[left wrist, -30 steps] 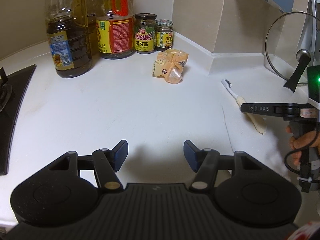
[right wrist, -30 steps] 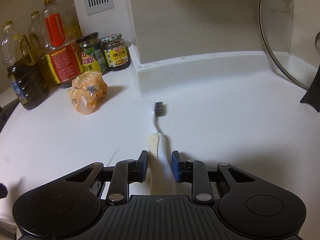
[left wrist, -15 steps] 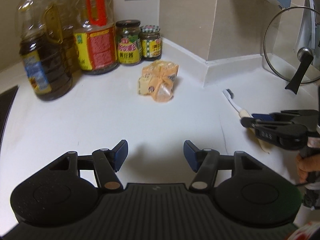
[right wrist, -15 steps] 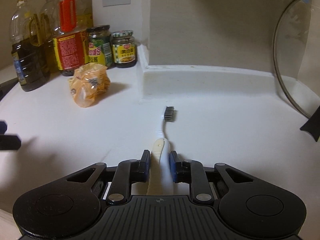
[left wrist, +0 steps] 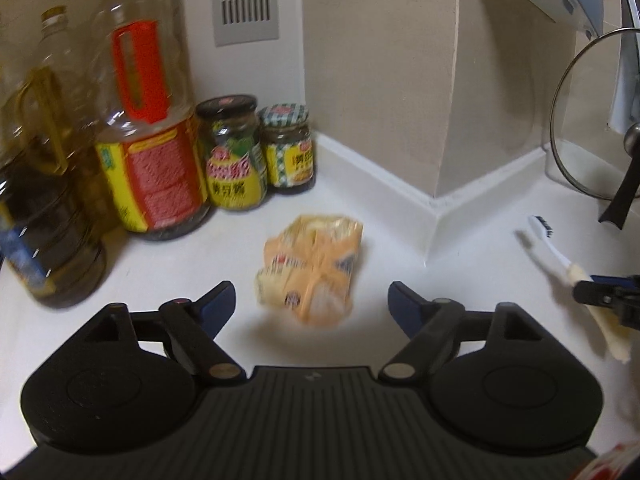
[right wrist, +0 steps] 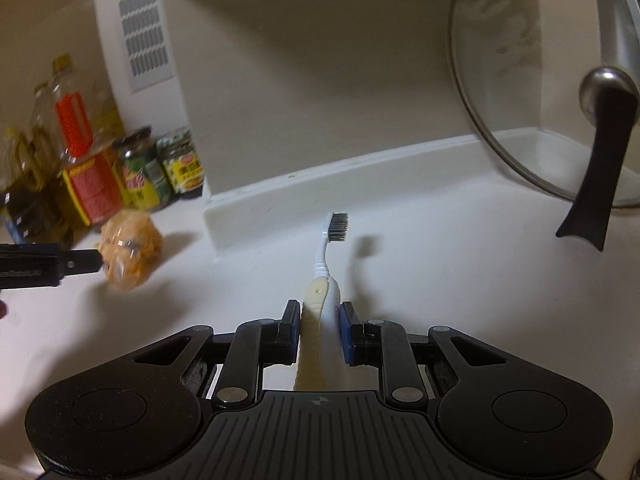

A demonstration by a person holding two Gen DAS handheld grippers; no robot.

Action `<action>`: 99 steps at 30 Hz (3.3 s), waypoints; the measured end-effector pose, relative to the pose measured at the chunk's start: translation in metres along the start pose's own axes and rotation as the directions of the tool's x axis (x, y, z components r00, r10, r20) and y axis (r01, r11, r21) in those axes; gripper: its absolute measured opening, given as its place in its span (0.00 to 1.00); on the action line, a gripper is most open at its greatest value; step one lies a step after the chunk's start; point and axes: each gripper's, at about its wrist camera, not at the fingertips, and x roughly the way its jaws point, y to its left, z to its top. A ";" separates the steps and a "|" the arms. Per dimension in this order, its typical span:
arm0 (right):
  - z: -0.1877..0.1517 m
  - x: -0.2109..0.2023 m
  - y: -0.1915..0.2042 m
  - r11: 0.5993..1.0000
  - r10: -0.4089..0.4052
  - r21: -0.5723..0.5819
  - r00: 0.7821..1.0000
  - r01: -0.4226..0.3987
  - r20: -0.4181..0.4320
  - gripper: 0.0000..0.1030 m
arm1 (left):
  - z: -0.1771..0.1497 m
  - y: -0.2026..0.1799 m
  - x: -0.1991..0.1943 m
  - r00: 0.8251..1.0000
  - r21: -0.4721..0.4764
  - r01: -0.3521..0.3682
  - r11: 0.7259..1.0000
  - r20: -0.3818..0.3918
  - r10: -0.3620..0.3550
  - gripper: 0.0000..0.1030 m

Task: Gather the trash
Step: 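Close the left gripper on the orange bread bag while the right holds the toothbrush, then carry the bread bag and toothbrush down over the trash bin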

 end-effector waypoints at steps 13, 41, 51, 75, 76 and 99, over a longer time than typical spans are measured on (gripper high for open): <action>0.006 0.000 -0.024 0.996 -0.002 0.087 1.000 0.000 0.023 0.20 | 0.013 -0.008 0.060 0.998 0.096 -0.039 0.995 -0.047 0.044 0.73; 0.003 -0.015 -0.017 0.995 -0.003 0.098 0.999 0.000 0.033 0.20 | 0.012 -0.015 0.022 1.000 0.135 0.011 0.991 -0.024 -0.008 0.32; -0.006 -0.052 0.003 0.993 0.013 0.117 0.999 -0.018 0.044 0.20 | -0.003 -0.004 -0.048 0.995 0.072 0.099 0.992 0.007 -0.100 0.31; -0.098 -0.210 0.143 0.975 0.180 0.127 0.982 -0.185 0.049 0.20 | -0.104 0.037 -0.263 0.978 0.004 0.207 0.978 0.022 -0.207 0.31; -0.103 -0.215 0.148 0.973 0.186 0.130 0.982 -0.190 0.043 0.20 | -0.109 0.039 -0.269 0.977 0.000 0.213 0.977 0.019 -0.212 0.31; -0.208 -0.221 0.200 0.958 0.273 0.154 0.939 -0.244 -0.209 0.20 | -0.229 0.040 -0.302 0.957 -0.130 0.214 0.968 -0.170 -0.234 0.31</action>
